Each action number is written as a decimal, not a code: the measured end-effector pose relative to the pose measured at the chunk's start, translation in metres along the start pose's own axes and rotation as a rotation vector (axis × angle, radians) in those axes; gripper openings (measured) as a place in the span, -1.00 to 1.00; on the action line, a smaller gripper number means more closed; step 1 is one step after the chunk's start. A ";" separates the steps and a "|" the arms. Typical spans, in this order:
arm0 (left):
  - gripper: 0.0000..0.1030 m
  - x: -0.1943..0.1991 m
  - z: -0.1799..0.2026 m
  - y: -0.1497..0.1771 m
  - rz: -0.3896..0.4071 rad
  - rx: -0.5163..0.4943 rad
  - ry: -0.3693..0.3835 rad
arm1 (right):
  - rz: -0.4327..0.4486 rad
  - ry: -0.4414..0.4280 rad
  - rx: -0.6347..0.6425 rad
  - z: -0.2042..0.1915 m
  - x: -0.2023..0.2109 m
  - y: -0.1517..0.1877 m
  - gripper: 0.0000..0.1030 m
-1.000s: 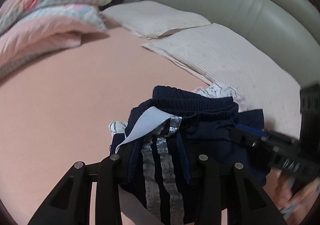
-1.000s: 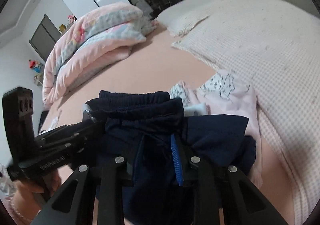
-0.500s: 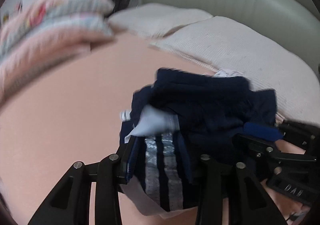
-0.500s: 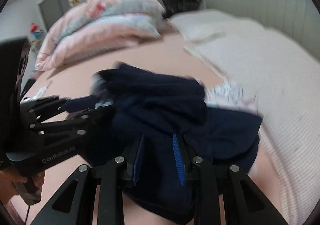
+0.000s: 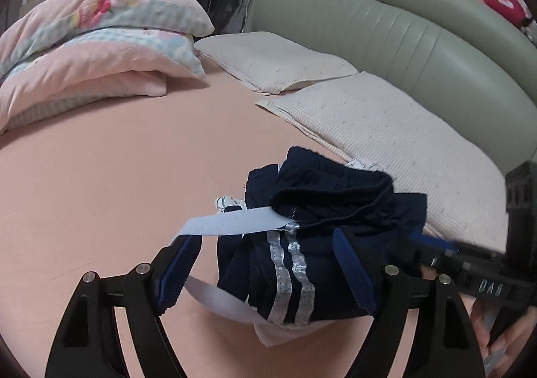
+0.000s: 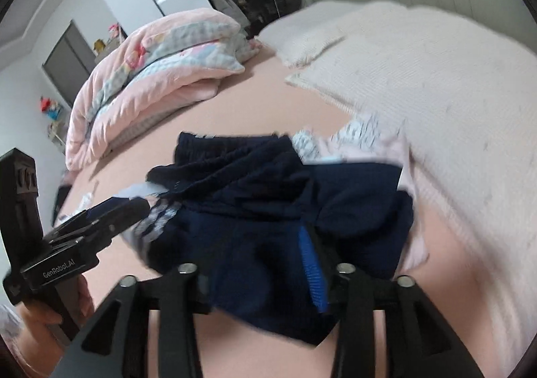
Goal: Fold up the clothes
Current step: 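Open the left tool and release the shorts on the pile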
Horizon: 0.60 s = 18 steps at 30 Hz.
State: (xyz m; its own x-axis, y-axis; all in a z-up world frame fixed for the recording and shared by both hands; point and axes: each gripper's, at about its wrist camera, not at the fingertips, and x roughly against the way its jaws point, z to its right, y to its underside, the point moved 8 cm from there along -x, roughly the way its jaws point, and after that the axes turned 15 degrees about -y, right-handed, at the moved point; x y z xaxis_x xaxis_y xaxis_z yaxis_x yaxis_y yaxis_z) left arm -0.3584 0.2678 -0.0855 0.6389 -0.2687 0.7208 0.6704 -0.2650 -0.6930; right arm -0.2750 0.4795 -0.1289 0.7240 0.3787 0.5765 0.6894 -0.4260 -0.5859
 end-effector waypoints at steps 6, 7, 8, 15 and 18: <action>0.57 0.029 -0.037 -0.012 0.005 0.090 -0.038 | -0.074 0.027 0.093 -0.047 0.005 0.010 0.42; 0.57 0.033 -0.048 -0.012 0.000 0.104 -0.046 | -0.077 0.024 0.103 -0.056 0.005 0.009 0.45; 0.57 0.038 -0.059 -0.011 -0.006 0.118 -0.054 | -0.076 0.019 0.109 -0.066 0.005 0.008 0.47; 0.67 0.070 -0.145 0.011 -0.078 0.260 -0.101 | -0.120 -0.023 0.162 -0.130 -0.022 0.012 0.51; 0.78 0.081 -0.179 0.022 -0.089 0.284 -0.150 | -0.145 -0.043 0.177 -0.157 -0.037 0.019 0.64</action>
State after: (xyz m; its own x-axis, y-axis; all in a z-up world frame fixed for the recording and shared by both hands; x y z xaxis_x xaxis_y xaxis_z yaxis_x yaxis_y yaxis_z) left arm -0.3598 0.0743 -0.0444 0.6071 -0.1109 0.7868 0.7912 -0.0072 -0.6115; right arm -0.2930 0.3285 -0.0721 0.6151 0.4612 0.6394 0.7767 -0.2152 -0.5920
